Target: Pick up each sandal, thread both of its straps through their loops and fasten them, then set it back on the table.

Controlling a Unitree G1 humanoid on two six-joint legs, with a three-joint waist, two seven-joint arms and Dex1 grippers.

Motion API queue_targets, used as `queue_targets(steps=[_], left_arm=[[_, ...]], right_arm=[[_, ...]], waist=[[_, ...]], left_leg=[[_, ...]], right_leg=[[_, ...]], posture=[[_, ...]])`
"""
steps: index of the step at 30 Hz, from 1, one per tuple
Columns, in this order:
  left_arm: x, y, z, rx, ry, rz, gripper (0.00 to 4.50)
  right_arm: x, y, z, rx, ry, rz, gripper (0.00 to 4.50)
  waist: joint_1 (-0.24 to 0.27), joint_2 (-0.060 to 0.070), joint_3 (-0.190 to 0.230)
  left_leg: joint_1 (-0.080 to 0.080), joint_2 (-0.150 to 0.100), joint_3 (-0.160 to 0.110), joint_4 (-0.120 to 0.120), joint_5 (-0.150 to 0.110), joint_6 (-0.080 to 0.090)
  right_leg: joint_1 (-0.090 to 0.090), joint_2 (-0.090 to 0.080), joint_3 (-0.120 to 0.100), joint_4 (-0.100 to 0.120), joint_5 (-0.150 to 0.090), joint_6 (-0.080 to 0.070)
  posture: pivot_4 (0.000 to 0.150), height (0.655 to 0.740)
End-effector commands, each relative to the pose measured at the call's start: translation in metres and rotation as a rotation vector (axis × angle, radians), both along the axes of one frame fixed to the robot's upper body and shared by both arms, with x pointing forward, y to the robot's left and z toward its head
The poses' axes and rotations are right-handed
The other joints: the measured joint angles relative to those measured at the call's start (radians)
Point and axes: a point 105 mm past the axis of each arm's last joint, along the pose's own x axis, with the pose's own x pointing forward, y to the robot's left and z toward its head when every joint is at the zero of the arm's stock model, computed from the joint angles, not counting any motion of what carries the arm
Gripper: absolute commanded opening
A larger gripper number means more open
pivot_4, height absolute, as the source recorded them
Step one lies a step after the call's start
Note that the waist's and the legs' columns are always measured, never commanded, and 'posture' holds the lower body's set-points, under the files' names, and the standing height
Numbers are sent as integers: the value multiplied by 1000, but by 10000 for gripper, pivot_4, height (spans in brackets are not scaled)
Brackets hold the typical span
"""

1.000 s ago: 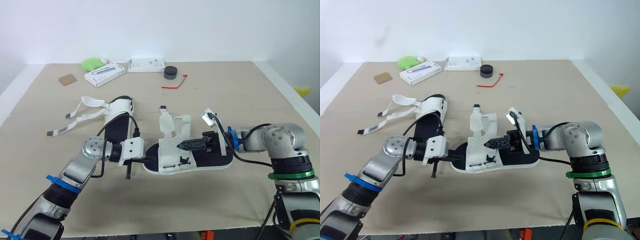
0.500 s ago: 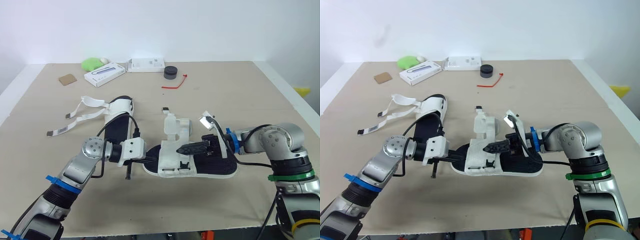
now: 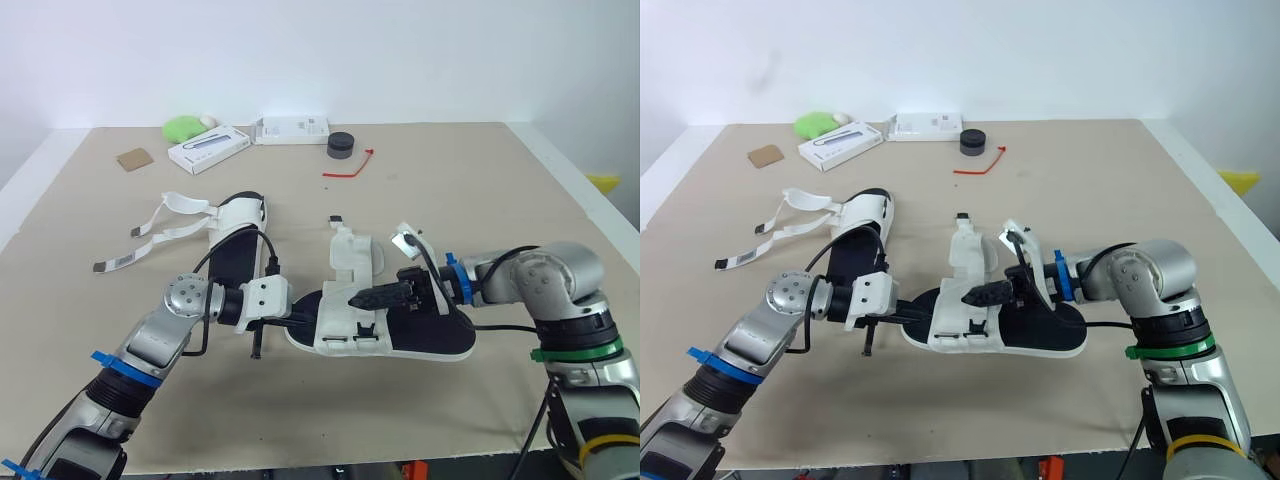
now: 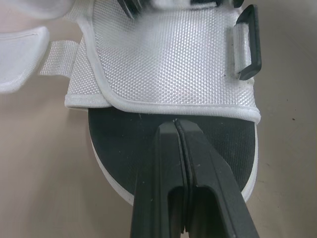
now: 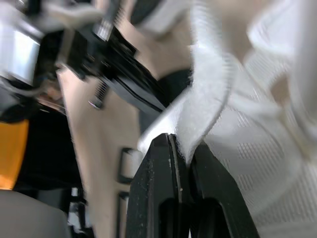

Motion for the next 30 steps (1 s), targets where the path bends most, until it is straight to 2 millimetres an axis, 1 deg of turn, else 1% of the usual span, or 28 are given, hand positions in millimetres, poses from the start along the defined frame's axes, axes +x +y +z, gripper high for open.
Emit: queue_targets(steps=[1,4,12,16,23,30], left_arm=[[-3,1,-3,19,7,-1,0],[-3,2,-3,21,6,0,0],[-3,1,-2,23,5,1,0],[-3,1,-3,25,4,0,0],[-3,1,-4,28,6,-2,0],[-3,2,-4,31,5,0,0]], right_arm=[[-4,3,23,68,-14,14,150],[-7,5,25,84,-8,18,150],[-15,-3,10,50,28,-6,150],[-15,-6,8,39,36,-17,150],[-16,-6,16,58,34,-8,150],[-17,-2,24,85,24,13,150]], waist=[[0,0,0],[0,0,0],[0,0,0],[0,0,0],[0,0,0],[0,0,0]], left_leg=[[0,0,0,0,0,0],[0,0,-1,0,0,0],[-1,0,-1,0,0,0],[-1,0,0,0,0,0],[-1,0,0,0,0,0],[-1,0,0,0,0,0]], right_leg=[[0,0,0,0,0,0],[0,0,0,0,0,0],[0,0,0,0,0,0],[0,0,0,0,0,0],[0,0,0,0,0,0],[0,0,0,0,0,0]], posture=[[1500,7400],[1500,7400],[1500,7400],[1500,7400],[1500,7400],[1500,7400]])
